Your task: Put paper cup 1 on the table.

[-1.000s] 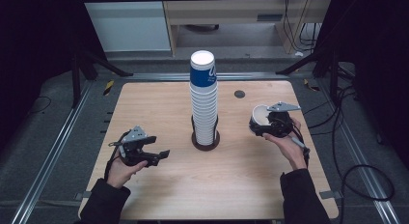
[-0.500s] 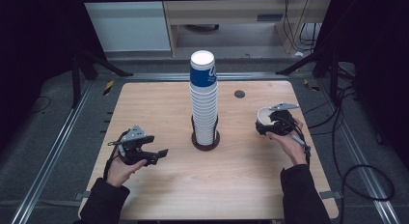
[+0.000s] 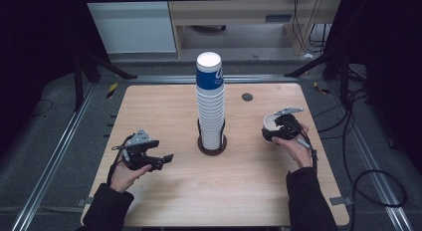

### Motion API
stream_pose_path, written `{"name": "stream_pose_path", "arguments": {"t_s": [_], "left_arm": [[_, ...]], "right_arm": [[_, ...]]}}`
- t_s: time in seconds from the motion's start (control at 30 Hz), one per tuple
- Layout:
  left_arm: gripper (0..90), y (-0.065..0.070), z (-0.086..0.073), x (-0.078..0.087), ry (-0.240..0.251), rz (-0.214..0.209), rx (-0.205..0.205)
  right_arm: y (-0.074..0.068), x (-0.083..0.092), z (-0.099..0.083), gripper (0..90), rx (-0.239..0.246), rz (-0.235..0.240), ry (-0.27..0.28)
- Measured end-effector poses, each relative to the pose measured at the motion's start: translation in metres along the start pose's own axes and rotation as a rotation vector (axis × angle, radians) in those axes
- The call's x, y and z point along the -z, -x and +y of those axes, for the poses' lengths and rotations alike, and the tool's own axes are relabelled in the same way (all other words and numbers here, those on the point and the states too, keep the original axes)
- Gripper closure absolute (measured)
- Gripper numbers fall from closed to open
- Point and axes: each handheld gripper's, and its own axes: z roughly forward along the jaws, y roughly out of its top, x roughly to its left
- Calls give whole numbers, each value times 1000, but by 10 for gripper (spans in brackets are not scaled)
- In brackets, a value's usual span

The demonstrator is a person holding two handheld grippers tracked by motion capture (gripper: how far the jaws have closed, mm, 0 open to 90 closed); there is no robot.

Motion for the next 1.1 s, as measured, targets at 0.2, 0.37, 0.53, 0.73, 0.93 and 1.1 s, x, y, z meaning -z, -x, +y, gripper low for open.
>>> {"name": "stream_pose_path", "arguments": {"t_s": [0.2, 0.37, 0.53, 0.73, 0.93, 1.1], "left_arm": [[175, 1, 0, -1, -5, -3, -5], [175, 1, 0, -1, -5, -2, -4], [174, 1, 0, -1, -4, -2, -6], [174, 2, 0, -1, -5, -7, -10], [172, 2, 0, -2, -5, -7, -12], [172, 3, 0, -1, -3, -5, -12]], "right_arm": [[-2, -6, -1, 181, 15, -2, -21], [-3, -10, -2, 176, 11, -2, -34], [-3, -11, -2, 153, 12, -4, -37], [-3, -8, -1, 68, -4, 4, -28], [-8, 2, 2, 47, 19, -4, -23], [-11, 11, 4, 35, 26, -15, -22]]}}
